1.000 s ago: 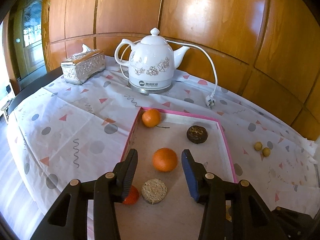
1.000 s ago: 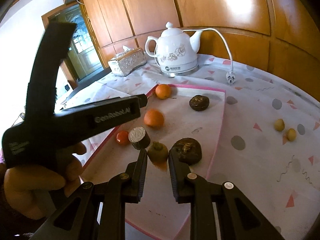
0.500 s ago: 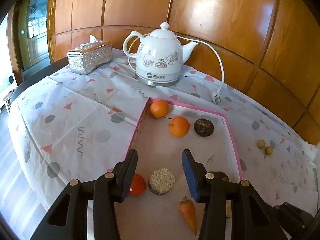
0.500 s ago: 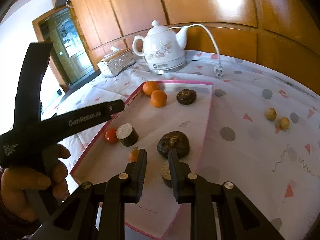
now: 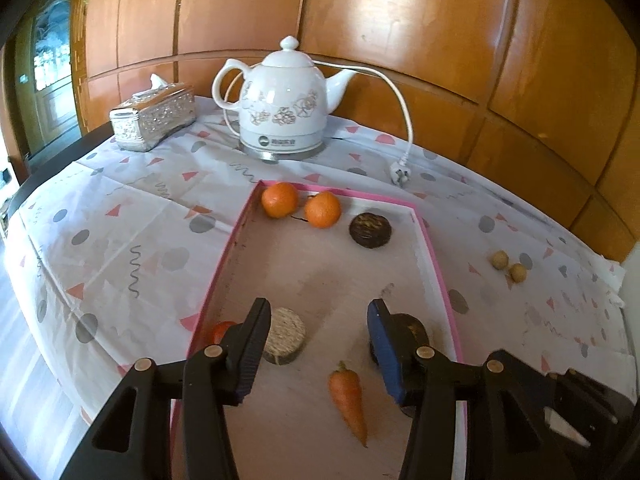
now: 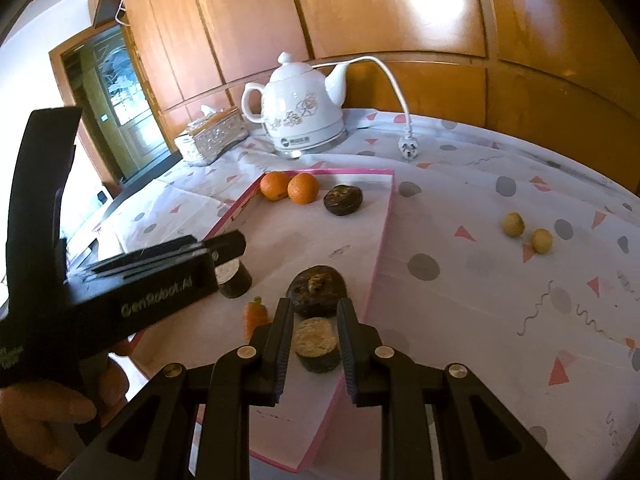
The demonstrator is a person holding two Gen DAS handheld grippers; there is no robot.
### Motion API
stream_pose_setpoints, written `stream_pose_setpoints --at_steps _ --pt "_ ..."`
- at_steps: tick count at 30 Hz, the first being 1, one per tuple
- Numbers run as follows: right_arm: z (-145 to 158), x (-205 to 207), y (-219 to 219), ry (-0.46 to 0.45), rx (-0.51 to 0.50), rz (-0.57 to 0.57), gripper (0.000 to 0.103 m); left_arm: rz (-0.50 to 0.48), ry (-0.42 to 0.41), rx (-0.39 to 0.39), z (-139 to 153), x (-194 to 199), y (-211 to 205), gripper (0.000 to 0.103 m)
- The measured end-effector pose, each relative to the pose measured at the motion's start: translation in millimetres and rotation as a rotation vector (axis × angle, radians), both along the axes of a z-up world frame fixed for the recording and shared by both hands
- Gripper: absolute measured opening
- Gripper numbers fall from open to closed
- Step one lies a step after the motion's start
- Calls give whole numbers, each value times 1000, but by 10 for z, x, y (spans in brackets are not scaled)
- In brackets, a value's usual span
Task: Organize fruits
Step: 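Move the right gripper to a small tan round fruit on the cloth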
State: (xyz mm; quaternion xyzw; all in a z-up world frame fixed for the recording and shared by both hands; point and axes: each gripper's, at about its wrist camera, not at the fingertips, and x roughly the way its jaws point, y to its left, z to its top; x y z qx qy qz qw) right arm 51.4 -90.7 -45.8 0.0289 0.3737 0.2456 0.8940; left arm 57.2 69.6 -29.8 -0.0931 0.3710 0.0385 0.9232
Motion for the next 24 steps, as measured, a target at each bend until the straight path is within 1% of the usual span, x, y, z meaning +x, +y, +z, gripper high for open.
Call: stream_pose_setpoints --at_steps 2,9,24 --pt "12 5 -46 -3 5 -15 24 -13 -1 5 5 -7 -41 51" --pt "31 32 -194 -11 10 -68 24 -57 -6 26 24 -21 -216 51" --pt "-32 155 -660 2 18 -193 24 -155 0 68 17 7 -591 51"
